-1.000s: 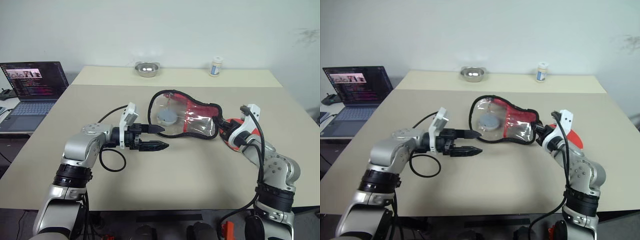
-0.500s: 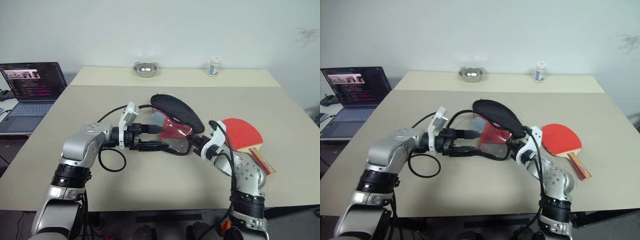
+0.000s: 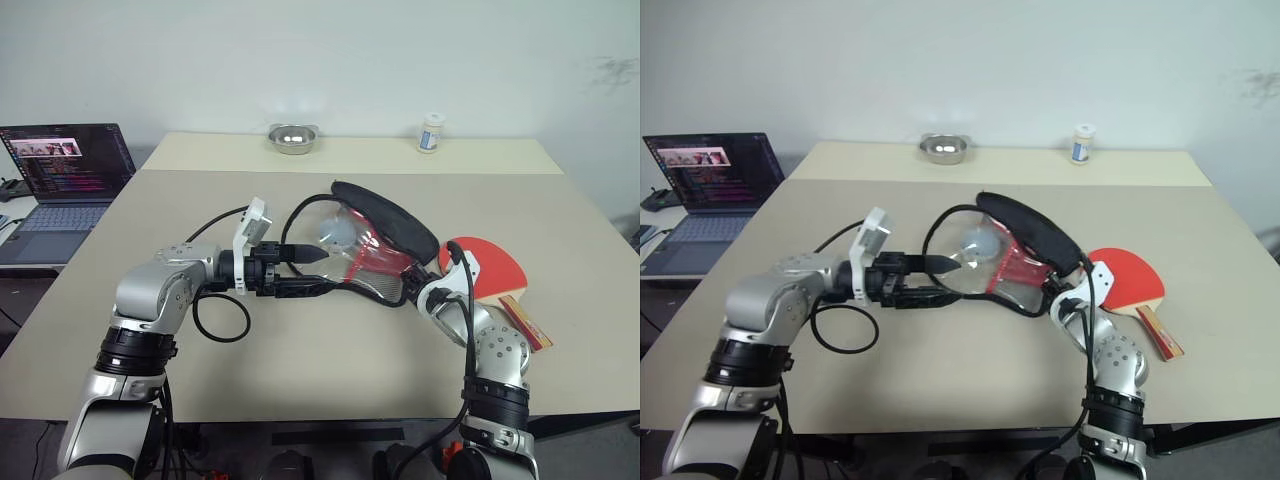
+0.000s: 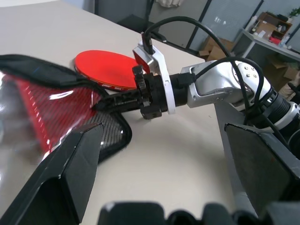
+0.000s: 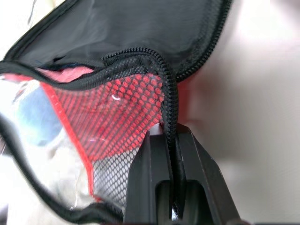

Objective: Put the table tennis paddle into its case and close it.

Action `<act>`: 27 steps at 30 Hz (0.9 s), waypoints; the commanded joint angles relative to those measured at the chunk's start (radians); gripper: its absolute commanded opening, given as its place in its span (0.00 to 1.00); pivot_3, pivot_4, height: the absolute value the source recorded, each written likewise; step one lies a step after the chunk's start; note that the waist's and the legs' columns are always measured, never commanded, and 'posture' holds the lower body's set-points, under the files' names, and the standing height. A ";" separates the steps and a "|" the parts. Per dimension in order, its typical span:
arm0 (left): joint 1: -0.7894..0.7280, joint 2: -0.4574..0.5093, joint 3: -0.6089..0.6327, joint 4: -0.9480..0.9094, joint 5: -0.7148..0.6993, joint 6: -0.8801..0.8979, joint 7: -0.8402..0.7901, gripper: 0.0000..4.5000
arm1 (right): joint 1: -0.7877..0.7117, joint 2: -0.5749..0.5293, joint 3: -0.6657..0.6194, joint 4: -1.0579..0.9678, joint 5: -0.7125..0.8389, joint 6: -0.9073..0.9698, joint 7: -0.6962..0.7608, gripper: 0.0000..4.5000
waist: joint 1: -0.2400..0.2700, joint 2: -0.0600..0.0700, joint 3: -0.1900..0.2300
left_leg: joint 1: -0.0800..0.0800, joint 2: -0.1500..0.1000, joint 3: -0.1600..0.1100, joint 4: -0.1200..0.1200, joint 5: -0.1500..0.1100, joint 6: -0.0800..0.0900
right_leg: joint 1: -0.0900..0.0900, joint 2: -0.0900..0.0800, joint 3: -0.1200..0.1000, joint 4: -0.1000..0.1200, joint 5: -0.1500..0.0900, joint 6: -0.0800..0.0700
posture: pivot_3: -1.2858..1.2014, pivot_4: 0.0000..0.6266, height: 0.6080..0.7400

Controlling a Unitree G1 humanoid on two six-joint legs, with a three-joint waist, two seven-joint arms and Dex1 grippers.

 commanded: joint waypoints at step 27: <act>-0.059 -0.014 -0.005 0.034 0.009 -0.046 -0.011 1.00 | -0.112 -0.218 0.517 -0.137 0.225 0.266 0.296 1.00 | 0.001 0.000 0.000 | -0.001 0.001 0.000 -0.001 0.000 0.000 | -0.001 0.000 0.000 -0.001 0.000 0.000 | 0.52 0.24 1.00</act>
